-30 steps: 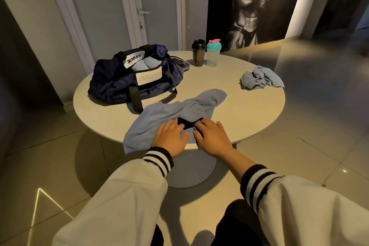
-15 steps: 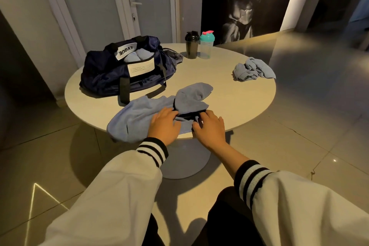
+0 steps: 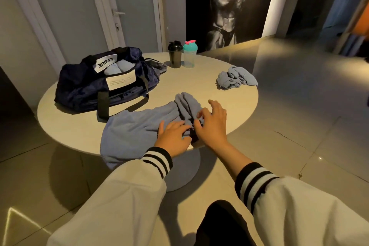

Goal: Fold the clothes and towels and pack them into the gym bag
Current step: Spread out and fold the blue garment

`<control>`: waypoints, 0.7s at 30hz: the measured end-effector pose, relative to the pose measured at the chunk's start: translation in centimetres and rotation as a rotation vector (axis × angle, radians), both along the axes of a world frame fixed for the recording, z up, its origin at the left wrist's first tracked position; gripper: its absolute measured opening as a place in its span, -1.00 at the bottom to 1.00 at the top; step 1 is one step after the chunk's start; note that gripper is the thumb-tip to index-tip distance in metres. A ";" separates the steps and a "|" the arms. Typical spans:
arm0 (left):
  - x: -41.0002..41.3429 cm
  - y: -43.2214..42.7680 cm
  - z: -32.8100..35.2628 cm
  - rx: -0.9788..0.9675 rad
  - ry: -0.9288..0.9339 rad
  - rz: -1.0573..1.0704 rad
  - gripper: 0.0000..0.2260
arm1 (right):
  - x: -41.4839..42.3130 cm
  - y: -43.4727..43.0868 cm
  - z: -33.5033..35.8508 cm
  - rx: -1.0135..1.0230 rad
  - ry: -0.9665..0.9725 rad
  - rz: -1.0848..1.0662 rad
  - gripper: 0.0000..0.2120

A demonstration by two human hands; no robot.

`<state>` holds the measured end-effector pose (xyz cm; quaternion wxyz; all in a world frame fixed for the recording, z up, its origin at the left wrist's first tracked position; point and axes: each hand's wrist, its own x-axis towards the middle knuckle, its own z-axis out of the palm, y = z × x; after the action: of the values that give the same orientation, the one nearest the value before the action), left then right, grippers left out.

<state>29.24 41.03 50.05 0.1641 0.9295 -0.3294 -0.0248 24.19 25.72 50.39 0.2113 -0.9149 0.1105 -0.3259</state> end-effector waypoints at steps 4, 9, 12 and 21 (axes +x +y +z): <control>0.1 0.3 -0.2 -0.168 0.071 -0.020 -0.71 | 1.5 0.2 -0.5 -0.019 0.378 0.228 -0.70; 0.2 1.7 -0.2 -0.243 0.111 0.104 -0.79 | 1.6 -1.1 -0.5 -0.083 0.503 0.011 -0.66; -0.1 2.2 -0.2 -0.271 0.102 0.183 -0.77 | 0.8 -2.7 0.5 0.144 0.666 -0.306 -0.41; -0.6 0.0 1.3 -0.103 -0.063 0.136 -0.65 | 0.1 -0.2 -1.4 -0.163 0.309 0.196 -0.64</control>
<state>28.67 41.08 51.34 0.2023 0.9404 -0.2714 0.0326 24.29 25.56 48.96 0.1478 -0.9745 0.0252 -0.1672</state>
